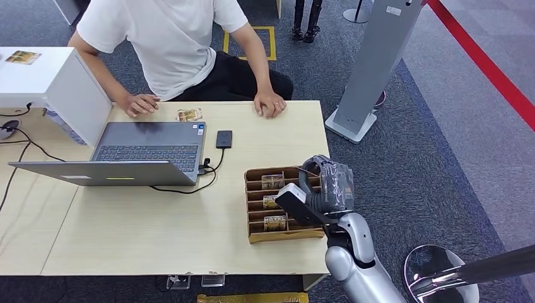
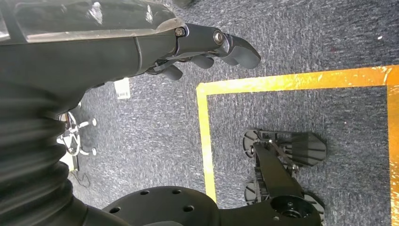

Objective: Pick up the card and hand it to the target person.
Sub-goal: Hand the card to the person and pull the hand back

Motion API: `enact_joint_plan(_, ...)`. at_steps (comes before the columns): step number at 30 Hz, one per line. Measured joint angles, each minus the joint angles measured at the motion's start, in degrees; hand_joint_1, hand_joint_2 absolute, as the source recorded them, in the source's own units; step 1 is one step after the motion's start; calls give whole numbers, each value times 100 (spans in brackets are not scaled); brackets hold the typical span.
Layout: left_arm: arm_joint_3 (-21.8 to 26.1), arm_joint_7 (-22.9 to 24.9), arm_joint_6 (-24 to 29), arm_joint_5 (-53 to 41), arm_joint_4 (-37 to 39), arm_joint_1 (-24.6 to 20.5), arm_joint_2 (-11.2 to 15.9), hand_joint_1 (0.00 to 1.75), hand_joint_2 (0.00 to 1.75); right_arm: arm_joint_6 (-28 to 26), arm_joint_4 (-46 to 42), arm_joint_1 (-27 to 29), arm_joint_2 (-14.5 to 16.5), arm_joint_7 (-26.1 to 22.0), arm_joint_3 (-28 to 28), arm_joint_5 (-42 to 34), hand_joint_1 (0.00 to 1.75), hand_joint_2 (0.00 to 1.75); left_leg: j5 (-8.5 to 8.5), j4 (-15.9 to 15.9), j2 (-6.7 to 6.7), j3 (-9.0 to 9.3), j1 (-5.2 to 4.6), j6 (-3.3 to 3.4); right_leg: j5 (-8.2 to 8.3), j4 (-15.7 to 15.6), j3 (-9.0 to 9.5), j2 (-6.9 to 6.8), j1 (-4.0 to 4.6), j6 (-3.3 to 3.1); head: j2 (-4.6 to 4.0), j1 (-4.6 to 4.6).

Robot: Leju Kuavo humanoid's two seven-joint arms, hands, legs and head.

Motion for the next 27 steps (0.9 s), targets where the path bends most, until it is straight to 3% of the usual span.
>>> enact_joint_plan(6,-237,112,-50,-84,-6,-88,-7,0,175,463,978,-907,260,-58,341,-210,148,175,0,1,19,0,-1,-1,5,4,-6,19,-1,0,0,0)
enact_joint_plan(16,-839,317,-154,-84,-12,-327,-28,0,175,669,4187,-3246,1176,200,1010,-36,148,175,8,-3,43,4,-2,-6,16,14,-11,41,-2,-5,0,0)
enact_joint_plan(27,-823,346,-181,-86,-12,-283,-44,0,175,742,5312,-3861,1630,320,1289,93,148,175,6,-5,19,8,-1,-7,8,13,0,17,-1,-8,0,0)
